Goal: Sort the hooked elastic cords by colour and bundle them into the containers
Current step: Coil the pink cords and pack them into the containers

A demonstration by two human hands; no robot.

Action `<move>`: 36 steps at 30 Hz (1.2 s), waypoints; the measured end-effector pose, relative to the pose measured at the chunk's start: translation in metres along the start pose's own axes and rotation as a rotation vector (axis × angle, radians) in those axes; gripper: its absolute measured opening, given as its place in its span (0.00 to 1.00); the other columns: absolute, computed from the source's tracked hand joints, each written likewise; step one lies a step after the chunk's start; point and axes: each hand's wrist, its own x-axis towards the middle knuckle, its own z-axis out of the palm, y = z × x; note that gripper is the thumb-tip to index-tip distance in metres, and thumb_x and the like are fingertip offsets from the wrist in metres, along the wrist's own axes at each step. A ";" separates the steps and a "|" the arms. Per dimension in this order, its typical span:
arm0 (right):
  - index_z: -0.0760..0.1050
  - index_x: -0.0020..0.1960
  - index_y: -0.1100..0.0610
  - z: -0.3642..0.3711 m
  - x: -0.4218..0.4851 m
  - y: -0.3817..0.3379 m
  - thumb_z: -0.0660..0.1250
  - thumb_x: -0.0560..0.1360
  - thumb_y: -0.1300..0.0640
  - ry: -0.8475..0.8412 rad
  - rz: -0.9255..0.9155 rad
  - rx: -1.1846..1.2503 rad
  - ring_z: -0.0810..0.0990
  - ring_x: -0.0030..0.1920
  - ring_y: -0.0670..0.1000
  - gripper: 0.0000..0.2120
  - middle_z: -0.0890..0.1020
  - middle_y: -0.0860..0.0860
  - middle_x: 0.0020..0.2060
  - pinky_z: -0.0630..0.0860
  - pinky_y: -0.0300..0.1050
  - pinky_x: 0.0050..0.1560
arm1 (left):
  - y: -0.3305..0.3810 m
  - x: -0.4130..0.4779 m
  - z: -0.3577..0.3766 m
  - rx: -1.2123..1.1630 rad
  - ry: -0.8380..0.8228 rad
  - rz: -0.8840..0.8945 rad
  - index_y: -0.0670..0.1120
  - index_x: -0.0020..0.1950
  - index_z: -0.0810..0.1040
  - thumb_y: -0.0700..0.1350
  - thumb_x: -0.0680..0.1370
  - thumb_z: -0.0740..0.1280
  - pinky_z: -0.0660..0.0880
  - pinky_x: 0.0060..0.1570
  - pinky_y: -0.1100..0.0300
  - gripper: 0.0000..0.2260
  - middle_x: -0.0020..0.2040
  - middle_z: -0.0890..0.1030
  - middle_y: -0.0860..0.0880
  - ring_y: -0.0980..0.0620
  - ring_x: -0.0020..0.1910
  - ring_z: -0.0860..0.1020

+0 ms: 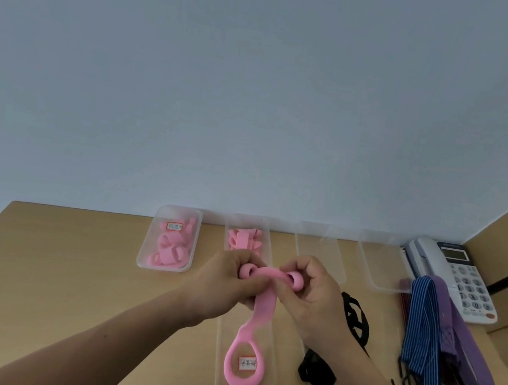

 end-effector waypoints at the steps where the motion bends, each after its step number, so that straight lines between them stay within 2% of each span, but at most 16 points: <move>1: 0.76 0.42 0.45 0.001 -0.001 0.000 0.74 0.70 0.58 0.006 -0.018 -0.007 0.77 0.37 0.46 0.10 0.80 0.44 0.36 0.78 0.41 0.40 | 0.001 0.000 0.000 -0.022 -0.006 -0.014 0.38 0.53 0.79 0.41 0.77 0.70 0.81 0.49 0.42 0.08 0.45 0.85 0.40 0.40 0.45 0.84; 4: 0.74 0.42 0.46 0.003 -0.002 -0.001 0.72 0.69 0.56 0.011 -0.070 -0.067 0.78 0.39 0.53 0.08 0.79 0.48 0.37 0.79 0.51 0.42 | 0.006 -0.001 0.001 -0.120 -0.028 -0.065 0.34 0.53 0.77 0.43 0.79 0.69 0.80 0.52 0.42 0.11 0.46 0.84 0.37 0.40 0.46 0.84; 8: 0.73 0.42 0.49 0.003 -0.002 0.002 0.70 0.71 0.62 0.003 -0.199 -0.160 0.78 0.39 0.53 0.10 0.78 0.49 0.39 0.78 0.57 0.41 | 0.007 -0.002 0.000 -0.210 -0.018 -0.092 0.33 0.52 0.77 0.41 0.79 0.67 0.79 0.52 0.42 0.09 0.46 0.83 0.35 0.41 0.44 0.83; 11: 0.73 0.42 0.49 0.002 -0.002 0.004 0.70 0.71 0.61 0.009 -0.235 -0.164 0.79 0.41 0.53 0.09 0.79 0.47 0.41 0.78 0.56 0.42 | 0.007 -0.002 0.000 -0.283 -0.013 -0.108 0.36 0.51 0.78 0.38 0.77 0.70 0.79 0.51 0.45 0.07 0.44 0.83 0.37 0.42 0.44 0.83; 14: 0.73 0.41 0.49 0.003 -0.001 0.005 0.70 0.70 0.62 0.001 -0.240 -0.175 0.79 0.43 0.52 0.10 0.78 0.46 0.42 0.79 0.54 0.43 | 0.006 -0.003 -0.001 -0.350 -0.030 -0.136 0.36 0.52 0.77 0.36 0.73 0.74 0.80 0.50 0.49 0.11 0.46 0.82 0.37 0.42 0.45 0.82; 18: 0.74 0.41 0.50 0.001 0.000 0.007 0.71 0.67 0.61 -0.025 -0.146 -0.061 0.79 0.44 0.54 0.09 0.78 0.51 0.42 0.79 0.57 0.46 | 0.002 -0.002 -0.002 -0.278 -0.011 -0.097 0.40 0.50 0.79 0.35 0.68 0.75 0.80 0.49 0.50 0.13 0.47 0.82 0.37 0.44 0.43 0.82; 20: 0.76 0.45 0.50 0.000 0.001 0.005 0.73 0.66 0.60 -0.065 -0.069 0.041 0.79 0.44 0.56 0.10 0.80 0.51 0.43 0.80 0.51 0.47 | 0.001 -0.001 -0.002 -0.197 0.019 -0.040 0.42 0.49 0.80 0.33 0.68 0.74 0.79 0.51 0.47 0.11 0.49 0.83 0.36 0.44 0.44 0.81; 22: 0.77 0.49 0.53 0.000 0.001 0.003 0.73 0.68 0.61 -0.081 0.018 0.139 0.80 0.42 0.52 0.11 0.82 0.49 0.43 0.79 0.44 0.44 | 0.000 0.000 -0.002 -0.130 0.042 0.015 0.43 0.47 0.81 0.30 0.71 0.73 0.80 0.52 0.47 0.10 0.49 0.83 0.38 0.44 0.45 0.82; 24: 0.79 0.50 0.55 0.002 0.001 0.000 0.73 0.72 0.63 -0.099 0.058 0.160 0.79 0.37 0.47 0.08 0.82 0.48 0.38 0.77 0.41 0.39 | 0.000 0.000 -0.003 -0.087 0.037 0.065 0.44 0.48 0.81 0.32 0.72 0.73 0.81 0.51 0.48 0.09 0.48 0.84 0.40 0.42 0.46 0.83; 26: 0.79 0.50 0.57 0.003 0.000 -0.003 0.70 0.74 0.62 -0.121 0.066 0.163 0.77 0.32 0.47 0.05 0.81 0.48 0.34 0.75 0.40 0.36 | -0.001 -0.001 -0.004 -0.063 0.038 0.096 0.45 0.48 0.81 0.35 0.72 0.73 0.81 0.51 0.44 0.08 0.48 0.84 0.40 0.38 0.48 0.83; 30: 0.79 0.49 0.59 0.002 0.000 -0.004 0.70 0.74 0.66 -0.100 0.070 0.175 0.78 0.33 0.46 0.05 0.81 0.48 0.33 0.76 0.38 0.36 | -0.003 -0.002 -0.005 -0.040 0.049 0.073 0.47 0.54 0.78 0.40 0.70 0.75 0.80 0.51 0.44 0.14 0.48 0.82 0.40 0.40 0.46 0.82; 33: 0.81 0.45 0.52 0.003 -0.001 -0.002 0.72 0.72 0.67 -0.081 0.045 0.139 0.77 0.37 0.48 0.10 0.80 0.47 0.35 0.77 0.41 0.40 | -0.004 -0.003 -0.006 -0.015 0.055 0.032 0.44 0.54 0.79 0.41 0.69 0.75 0.80 0.51 0.42 0.15 0.48 0.83 0.41 0.40 0.46 0.82; 36: 0.80 0.42 0.43 0.005 -0.001 0.001 0.72 0.69 0.61 -0.079 -0.004 0.088 0.76 0.37 0.51 0.11 0.77 0.46 0.34 0.77 0.44 0.40 | -0.002 -0.005 -0.007 0.005 0.036 0.007 0.40 0.49 0.80 0.40 0.68 0.74 0.80 0.49 0.40 0.11 0.46 0.83 0.39 0.39 0.45 0.83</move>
